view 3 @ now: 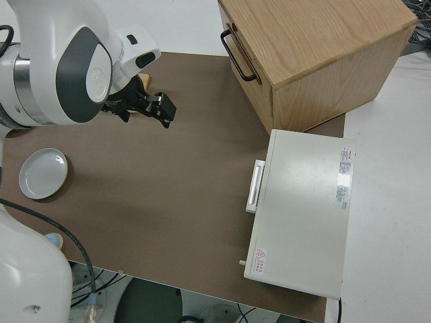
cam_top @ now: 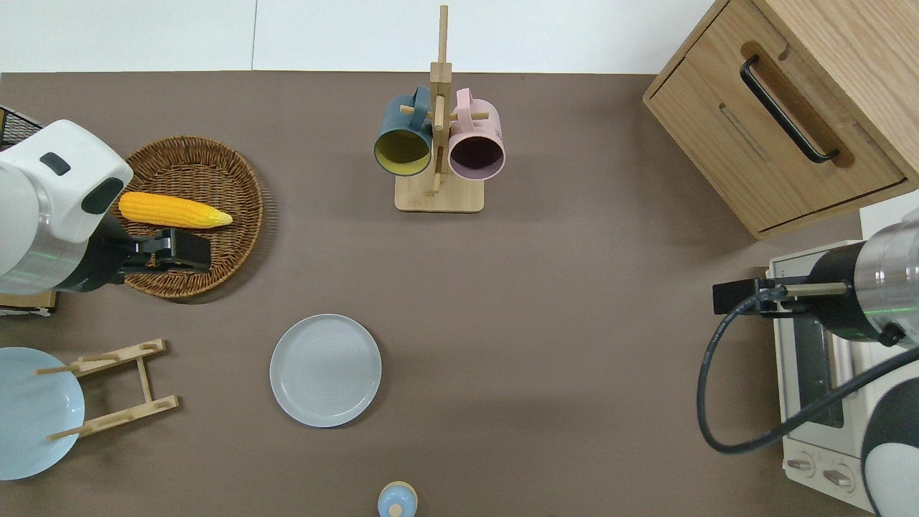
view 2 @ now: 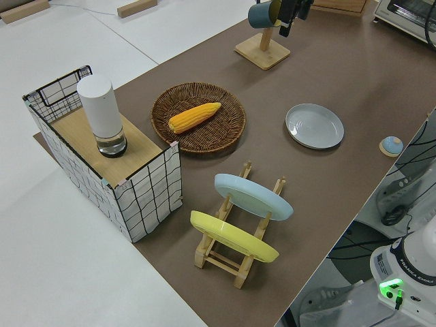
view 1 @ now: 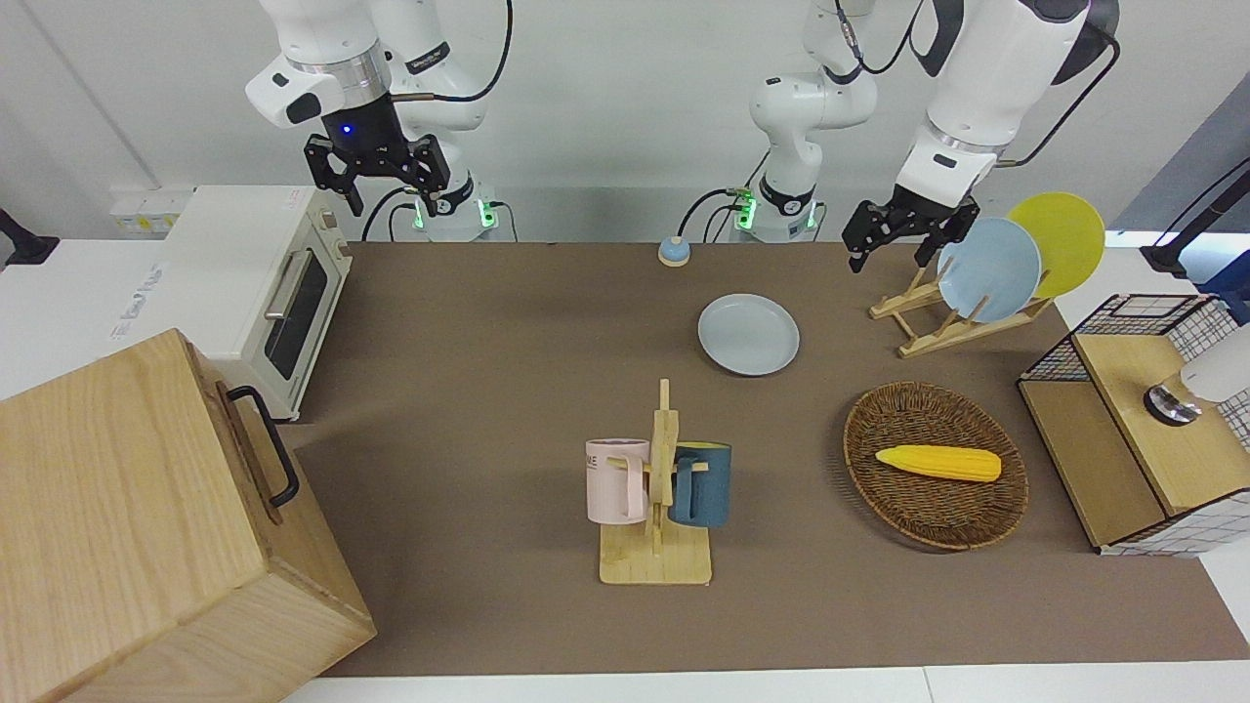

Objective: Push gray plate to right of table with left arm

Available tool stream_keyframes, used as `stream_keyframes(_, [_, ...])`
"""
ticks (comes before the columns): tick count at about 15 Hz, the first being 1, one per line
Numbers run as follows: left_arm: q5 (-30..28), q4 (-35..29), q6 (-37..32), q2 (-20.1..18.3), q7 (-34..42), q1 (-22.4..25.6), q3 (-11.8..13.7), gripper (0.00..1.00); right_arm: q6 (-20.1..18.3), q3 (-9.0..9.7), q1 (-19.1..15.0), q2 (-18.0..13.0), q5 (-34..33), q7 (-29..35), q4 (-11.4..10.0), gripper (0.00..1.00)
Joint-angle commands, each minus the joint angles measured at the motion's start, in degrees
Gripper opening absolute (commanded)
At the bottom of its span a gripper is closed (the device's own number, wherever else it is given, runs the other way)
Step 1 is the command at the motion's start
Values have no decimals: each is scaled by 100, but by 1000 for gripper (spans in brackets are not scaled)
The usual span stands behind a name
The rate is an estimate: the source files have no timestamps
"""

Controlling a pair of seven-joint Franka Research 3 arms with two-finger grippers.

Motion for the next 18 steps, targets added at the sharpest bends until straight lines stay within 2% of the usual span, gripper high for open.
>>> stream_keyframes(1, [32, 101, -88, 54, 7, -39, 74, 991, 1, 83, -140, -157, 123, 67, -156, 996])
stream_keyframes(15, [24, 4, -106, 37, 7, -31, 39, 991, 1, 83, -140, -157, 123, 59, -156, 996])
stream_keyframes(18, [-38, -311, -88, -33, 42, -22, 48, 989, 1, 83, -140, -157, 123, 67, -156, 996])
